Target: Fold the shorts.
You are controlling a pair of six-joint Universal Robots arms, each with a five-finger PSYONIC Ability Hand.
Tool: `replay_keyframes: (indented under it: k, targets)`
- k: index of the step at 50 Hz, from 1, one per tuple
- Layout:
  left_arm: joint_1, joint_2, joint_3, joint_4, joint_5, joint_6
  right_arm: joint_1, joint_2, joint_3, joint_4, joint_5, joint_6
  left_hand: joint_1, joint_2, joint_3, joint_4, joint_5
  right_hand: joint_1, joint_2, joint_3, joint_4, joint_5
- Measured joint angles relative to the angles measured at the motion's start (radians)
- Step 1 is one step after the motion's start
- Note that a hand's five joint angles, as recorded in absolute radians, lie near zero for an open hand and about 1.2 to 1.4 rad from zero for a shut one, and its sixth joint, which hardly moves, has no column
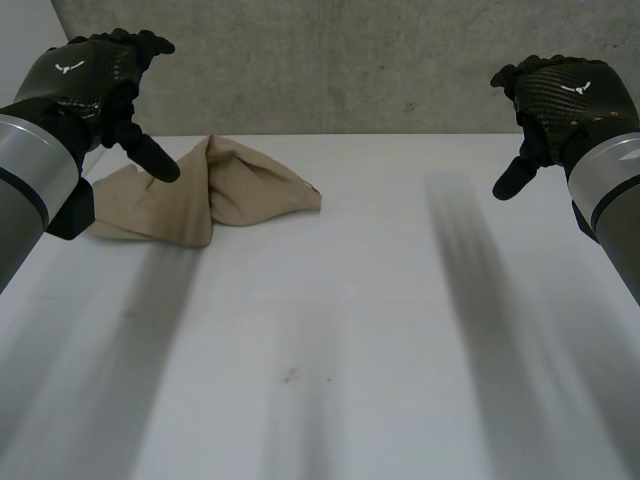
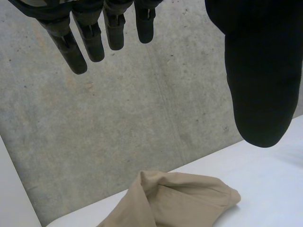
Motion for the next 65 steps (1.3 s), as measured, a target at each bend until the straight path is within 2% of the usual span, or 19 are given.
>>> replay_keyframes:
  k: [10, 18, 24, 32, 36, 40, 44, 46, 47, 48, 49, 51, 52, 53, 56, 61, 63, 65]
  targets:
    - [0.005, -0.021, 0.001, 0.042, -0.001, 0.004, 0.000, 0.001, 0.003, 0.000, -0.001, 0.000, 0.000, 0.000, 0.000, 0.000, 0.000, 0.000, 0.000, 0.000, 0.000, 0.000]
    - [0.029, -0.123, 0.014, 0.116, -0.002, 0.026, 0.001, 0.018, 0.009, 0.000, -0.029, -0.002, 0.000, 0.000, 0.000, 0.000, 0.000, 0.000, 0.000, 0.000, 0.000, 0.000]
    - [0.061, -0.261, 0.039, 0.208, -0.001, 0.103, 0.001, 0.028, 0.013, 0.000, -0.046, -0.003, 0.000, 0.000, 0.000, 0.000, 0.000, 0.000, 0.000, 0.000, 0.000, 0.000]
    - [0.099, -0.539, 0.169, 0.355, -0.003, 0.207, 0.001, 0.050, 0.014, 0.000, -0.048, -0.005, 0.001, 0.000, 0.000, 0.000, 0.000, 0.000, 0.000, 0.000, 0.000, 0.000]
    - [0.110, -0.650, 0.238, 0.385, -0.001, 0.237, 0.001, 0.056, 0.014, 0.000, -0.048, -0.011, 0.002, 0.000, 0.000, 0.000, 0.000, 0.000, 0.000, 0.000, 0.000, 0.000]
    - [0.121, -0.834, 0.372, 0.427, -0.001, 0.314, 0.001, 0.063, 0.018, -0.001, -0.044, -0.044, 0.003, 0.000, 0.000, 0.000, 0.000, 0.000, 0.000, 0.000, 0.000, 0.000]
    - [0.123, -0.914, 0.433, 0.452, 0.003, 0.373, 0.001, 0.068, 0.021, -0.005, -0.043, -0.066, 0.003, 0.000, 0.000, 0.000, 0.000, 0.000, 0.000, 0.000, 0.000, 0.000]
    - [0.126, -0.971, 0.474, 0.482, 0.014, 0.426, 0.001, 0.073, 0.024, -0.012, -0.042, -0.089, 0.133, 0.088, 0.077, 0.086, 0.078, 0.000, 0.000, 0.000, 0.000, 0.000]
    - [0.127, -0.989, 0.487, 0.498, 0.022, 0.444, 0.001, 0.075, 0.026, -0.015, -0.042, -0.096, 0.270, 0.214, 0.199, 0.196, 0.185, 0.000, 0.000, 0.000, 0.000, 0.000]
    - [0.127, -0.989, 0.487, 0.498, 0.022, 0.444, 0.001, 0.075, 0.026, -0.015, -0.042, -0.096, 0.270, 0.214, 0.199, 0.196, 0.185, 0.000, 0.000, 0.000, 0.000, 0.000]
    - [0.128, -1.002, 0.496, 0.512, 0.029, 0.457, 0.001, 0.077, 0.026, -0.018, -0.041, -0.100, 0.558, 0.486, 0.448, 0.461, 0.442, 0.000, 0.000, 0.000, 0.000, 0.000]
    - [0.130, -1.015, 0.505, 0.539, 0.036, 0.472, 0.001, 0.080, 0.028, -0.021, -0.041, -0.106, 0.871, 0.797, 0.757, 0.773, 0.746, 0.000, 0.000, 0.000, 0.000, 0.000]
    - [0.130, -1.019, 0.507, 0.558, 0.034, 0.478, 0.001, 0.082, 0.028, -0.023, -0.041, -0.109, 0.871, 0.797, 0.757, 0.773, 0.746, 0.000, 0.000, 0.000, 0.000, 0.000]
    - [0.130, -1.018, 0.506, 0.577, 0.026, 0.481, 0.001, 0.084, 0.028, -0.024, -0.041, -0.110, 0.970, 0.972, 0.948, 0.966, 0.919, 0.000, 0.000, 0.000, 0.000, 0.000]
    - [0.128, -0.998, 0.500, 0.615, -0.005, 0.481, 0.001, 0.088, 0.028, -0.025, -0.041, -0.110, 0.970, 0.986, 0.965, 0.985, 0.919, 0.000, 0.000, 0.000, 0.000, 0.000]
    - [0.110, -0.849, 0.454, 0.690, -0.095, 0.463, 0.001, 0.092, 0.028, -0.026, -0.041, -0.109, 0.970, 0.988, 0.971, 0.988, 0.919, 0.000, 0.000, 0.000, 0.000, 0.000]
    - [0.101, -0.811, 0.443, 0.702, -0.104, 0.456, 0.001, 0.092, 0.028, -0.026, -0.042, -0.109, 0.970, 0.988, 0.971, 0.988, 0.919, 0.000, 0.000, 0.000, 0.000, 0.000]
    - [0.060, -0.685, 0.419, 0.728, -0.117, 0.429, 0.001, 0.092, 0.028, -0.026, -0.042, -0.108, 0.970, 0.992, 0.977, 0.988, 0.919, 0.000, 0.000, 0.000, 0.000, 0.000]
